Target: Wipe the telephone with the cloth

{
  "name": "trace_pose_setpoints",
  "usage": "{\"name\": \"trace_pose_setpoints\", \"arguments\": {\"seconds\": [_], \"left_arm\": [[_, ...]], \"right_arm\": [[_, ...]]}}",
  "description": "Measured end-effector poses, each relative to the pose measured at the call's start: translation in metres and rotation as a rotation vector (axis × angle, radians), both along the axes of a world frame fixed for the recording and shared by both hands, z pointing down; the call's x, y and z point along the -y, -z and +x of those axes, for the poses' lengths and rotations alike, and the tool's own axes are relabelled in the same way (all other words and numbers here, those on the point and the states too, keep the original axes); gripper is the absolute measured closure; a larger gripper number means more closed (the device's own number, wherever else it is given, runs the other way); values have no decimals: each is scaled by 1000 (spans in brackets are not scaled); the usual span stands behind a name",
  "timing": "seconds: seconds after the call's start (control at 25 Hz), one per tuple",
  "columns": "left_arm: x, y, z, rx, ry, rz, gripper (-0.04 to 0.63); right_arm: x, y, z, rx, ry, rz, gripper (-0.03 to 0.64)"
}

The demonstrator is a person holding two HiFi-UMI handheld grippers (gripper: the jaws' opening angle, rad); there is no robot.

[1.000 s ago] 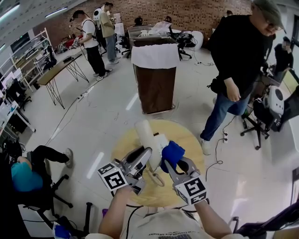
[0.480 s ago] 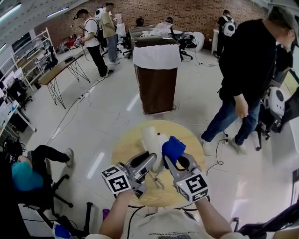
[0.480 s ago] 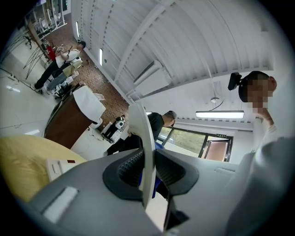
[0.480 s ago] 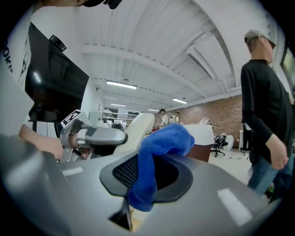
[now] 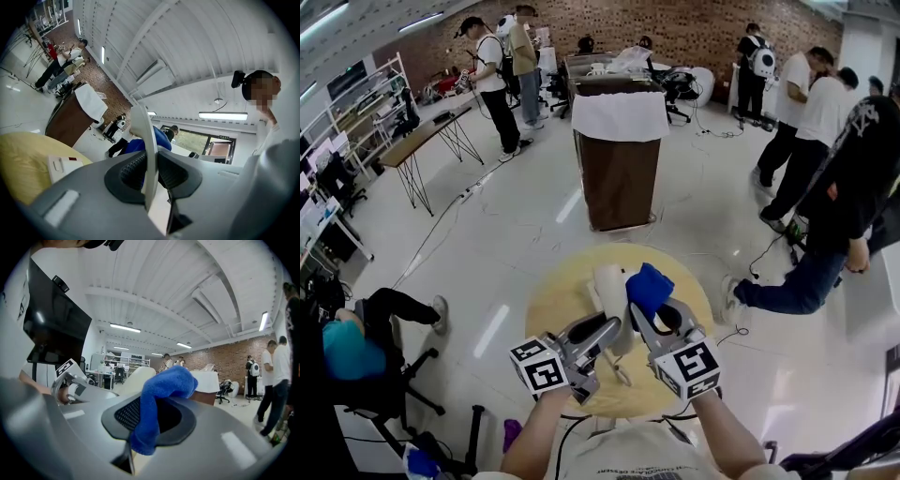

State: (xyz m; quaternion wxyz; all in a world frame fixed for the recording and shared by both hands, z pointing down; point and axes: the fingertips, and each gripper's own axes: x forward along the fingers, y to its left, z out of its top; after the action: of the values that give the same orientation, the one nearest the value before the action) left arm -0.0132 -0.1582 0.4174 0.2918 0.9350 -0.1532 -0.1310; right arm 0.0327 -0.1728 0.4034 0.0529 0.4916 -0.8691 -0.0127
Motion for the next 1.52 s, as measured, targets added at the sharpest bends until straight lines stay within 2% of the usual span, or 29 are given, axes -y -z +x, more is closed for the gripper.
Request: {"name": "trace_pose_setpoints", "arguments": {"seconds": [0.8,1.52], "left_arm": [[-14,-15,6,12,-56,-7,521],[-28,-34,18,112,-114,19,521]], "right_arm": [[28,25,6,-35,-24,55,546],[51,57,0,-57,-25,111,546]]}}
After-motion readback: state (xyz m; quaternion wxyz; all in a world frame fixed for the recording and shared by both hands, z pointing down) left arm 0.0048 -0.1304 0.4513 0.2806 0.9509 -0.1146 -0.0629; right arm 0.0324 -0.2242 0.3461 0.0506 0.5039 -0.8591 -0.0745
